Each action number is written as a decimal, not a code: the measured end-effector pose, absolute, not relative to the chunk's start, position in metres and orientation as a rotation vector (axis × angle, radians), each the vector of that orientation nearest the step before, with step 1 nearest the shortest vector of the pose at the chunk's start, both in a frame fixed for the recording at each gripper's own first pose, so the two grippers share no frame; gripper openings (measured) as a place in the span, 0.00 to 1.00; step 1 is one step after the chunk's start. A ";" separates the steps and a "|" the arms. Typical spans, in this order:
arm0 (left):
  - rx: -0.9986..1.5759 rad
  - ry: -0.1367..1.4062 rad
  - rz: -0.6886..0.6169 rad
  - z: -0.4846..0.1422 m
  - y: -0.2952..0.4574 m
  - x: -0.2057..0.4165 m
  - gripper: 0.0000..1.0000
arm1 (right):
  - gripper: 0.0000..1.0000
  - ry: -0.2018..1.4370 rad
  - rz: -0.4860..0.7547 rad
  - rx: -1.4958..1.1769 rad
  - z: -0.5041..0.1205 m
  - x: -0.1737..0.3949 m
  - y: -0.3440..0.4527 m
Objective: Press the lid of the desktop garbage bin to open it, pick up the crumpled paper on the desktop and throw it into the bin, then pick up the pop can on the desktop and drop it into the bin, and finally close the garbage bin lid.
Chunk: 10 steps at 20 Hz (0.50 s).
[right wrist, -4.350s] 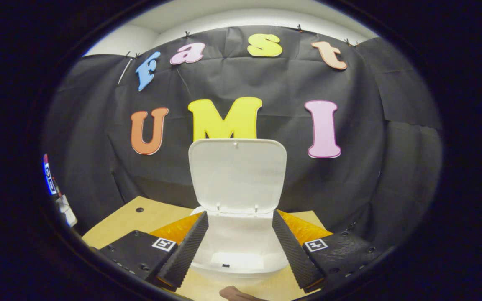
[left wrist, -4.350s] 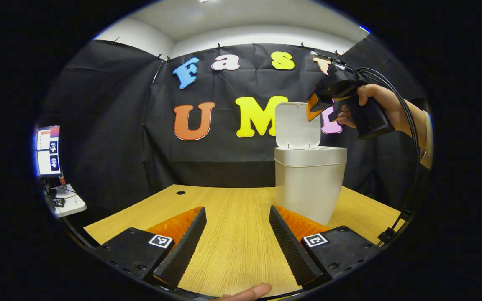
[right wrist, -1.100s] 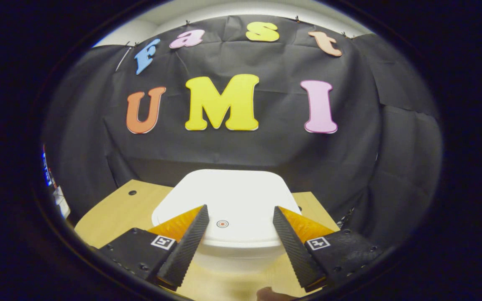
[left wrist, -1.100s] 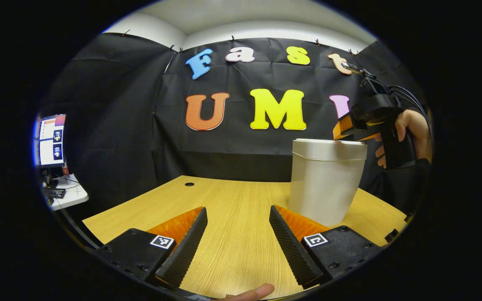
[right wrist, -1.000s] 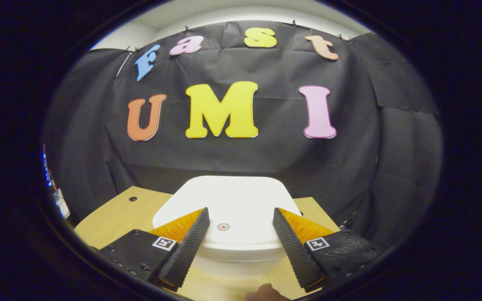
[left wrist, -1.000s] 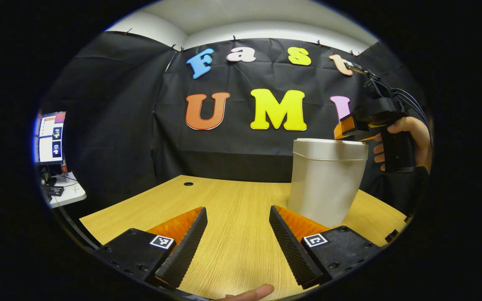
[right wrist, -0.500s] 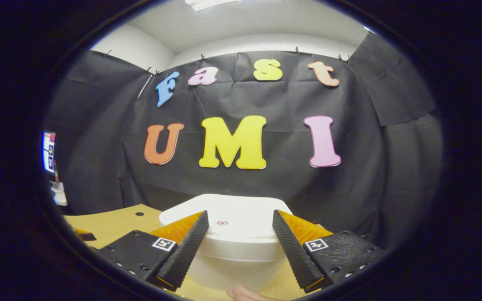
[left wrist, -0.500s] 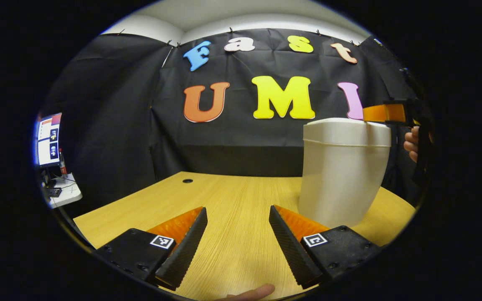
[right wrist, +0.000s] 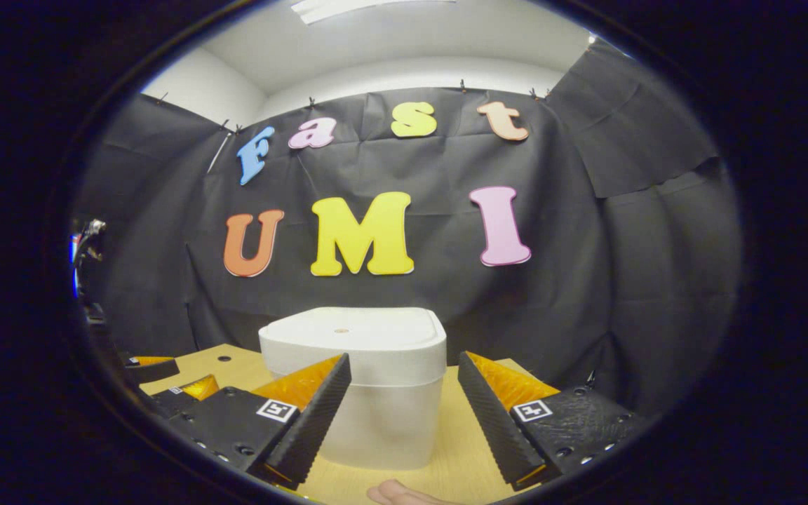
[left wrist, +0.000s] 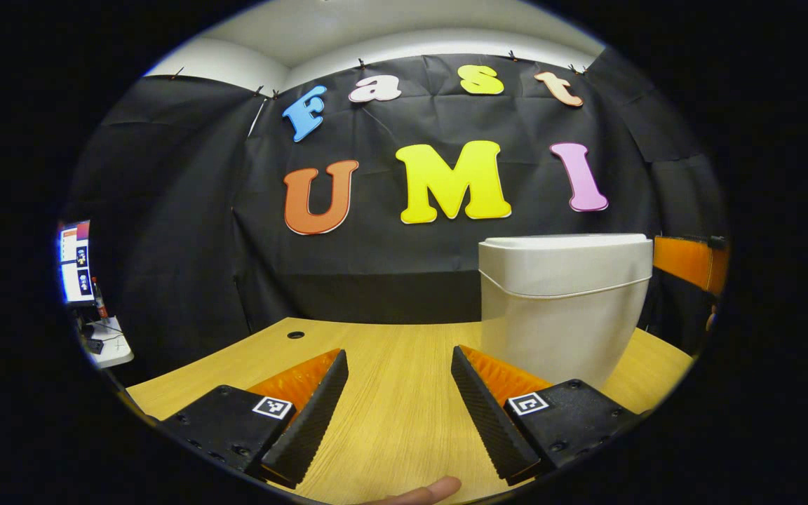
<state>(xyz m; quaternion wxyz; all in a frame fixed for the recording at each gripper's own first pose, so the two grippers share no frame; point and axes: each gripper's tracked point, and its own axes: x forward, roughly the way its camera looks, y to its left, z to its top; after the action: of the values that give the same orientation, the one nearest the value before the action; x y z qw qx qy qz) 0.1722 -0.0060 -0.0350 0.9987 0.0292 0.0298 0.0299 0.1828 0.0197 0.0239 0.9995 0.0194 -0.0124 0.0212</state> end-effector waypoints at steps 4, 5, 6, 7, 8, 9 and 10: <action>0.003 0.091 0.006 -0.039 -0.022 0.149 0.96 | 0.95 0.023 0.071 -0.071 -0.003 0.165 0.032; -0.007 0.097 0.004 -0.039 -0.022 0.143 0.95 | 0.97 0.018 0.083 -0.070 -0.002 0.158 0.036; -0.013 0.081 0.004 -0.034 -0.020 0.137 0.96 | 0.97 0.019 0.099 -0.059 -0.005 0.151 0.039; -0.010 0.075 0.009 -0.031 -0.017 0.132 0.96 | 0.95 0.030 0.105 -0.054 -0.008 0.145 0.042; -0.001 0.084 0.018 -0.035 -0.013 0.128 0.96 | 0.98 0.041 0.099 -0.051 -0.012 0.140 0.039; 0.004 0.089 0.028 -0.036 -0.010 0.122 0.96 | 0.93 0.044 0.092 -0.049 -0.013 0.135 0.039; 0.008 0.093 0.030 -0.037 -0.009 0.117 0.96 | 0.95 0.047 0.086 -0.050 -0.013 0.130 0.039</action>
<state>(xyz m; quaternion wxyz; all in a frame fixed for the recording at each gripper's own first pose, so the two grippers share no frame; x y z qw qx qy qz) 0.1171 -0.0091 -0.0368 0.9988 0.0041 0.0467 0.0149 0.1302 0.0392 -0.0133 0.9985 -0.0251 0.0236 0.0429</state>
